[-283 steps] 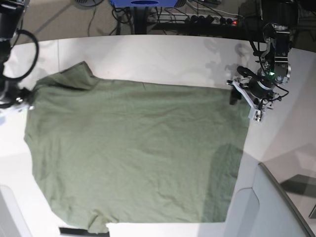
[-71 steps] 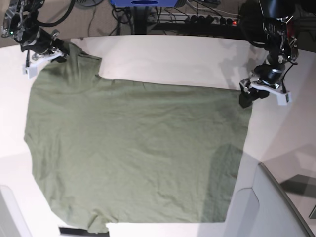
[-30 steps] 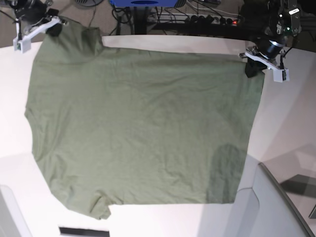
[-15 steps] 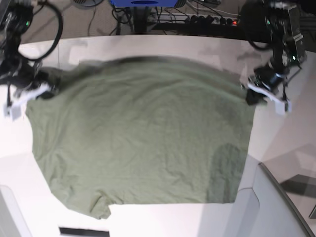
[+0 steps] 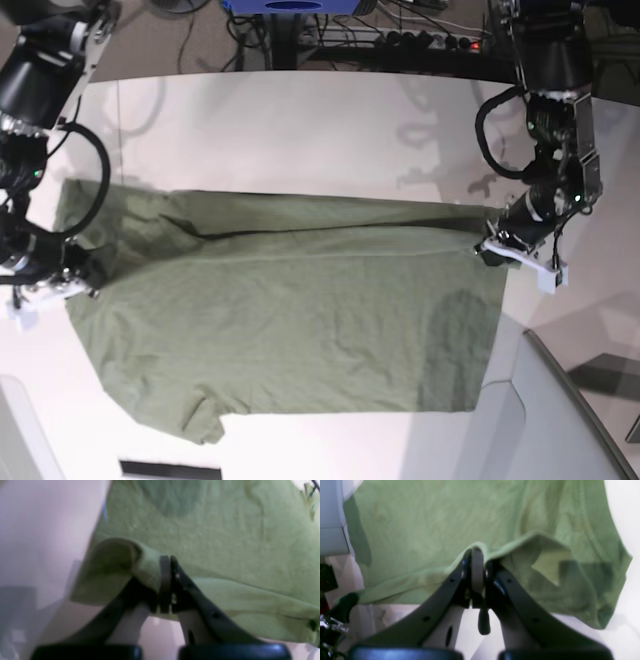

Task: Layout the t-shirt on the table in an organized manner, then fold the t-shirt properly
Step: 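Lift the shirt edge with both grippers and drag it back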

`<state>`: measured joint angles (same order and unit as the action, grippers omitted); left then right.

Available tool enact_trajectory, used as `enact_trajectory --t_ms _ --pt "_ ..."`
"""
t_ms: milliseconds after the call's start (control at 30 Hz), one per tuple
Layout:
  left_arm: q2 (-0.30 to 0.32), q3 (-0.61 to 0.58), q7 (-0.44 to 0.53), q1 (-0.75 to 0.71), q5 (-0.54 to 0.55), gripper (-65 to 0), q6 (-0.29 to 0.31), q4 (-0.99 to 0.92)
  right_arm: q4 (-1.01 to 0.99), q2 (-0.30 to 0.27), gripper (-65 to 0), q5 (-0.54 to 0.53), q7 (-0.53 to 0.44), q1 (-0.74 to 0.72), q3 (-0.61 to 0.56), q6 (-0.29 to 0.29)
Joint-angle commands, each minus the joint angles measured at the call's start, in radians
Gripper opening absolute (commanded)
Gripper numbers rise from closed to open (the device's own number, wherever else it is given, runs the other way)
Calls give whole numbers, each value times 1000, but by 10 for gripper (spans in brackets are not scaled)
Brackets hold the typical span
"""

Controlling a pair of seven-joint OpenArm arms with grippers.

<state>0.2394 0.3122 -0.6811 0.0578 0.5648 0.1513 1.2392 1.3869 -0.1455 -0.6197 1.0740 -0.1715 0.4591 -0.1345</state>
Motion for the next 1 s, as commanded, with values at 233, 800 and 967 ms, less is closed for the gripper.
enact_trajectory --t_ms 233,800,967 --pt "-25 3 53 78 -154 -650 -3 -25 -179 -84 -648 -12 -160 -113 -196 -1" --pt "-31 -60 208 116 -199 -650 -5 -141 -341 -93 -597 -12 -272 -202 -300 -1" --pt "-16 -68 208 144 -199 -650 -5 -157 -334 -93 -149 -12 -266 -221 -293 -1"
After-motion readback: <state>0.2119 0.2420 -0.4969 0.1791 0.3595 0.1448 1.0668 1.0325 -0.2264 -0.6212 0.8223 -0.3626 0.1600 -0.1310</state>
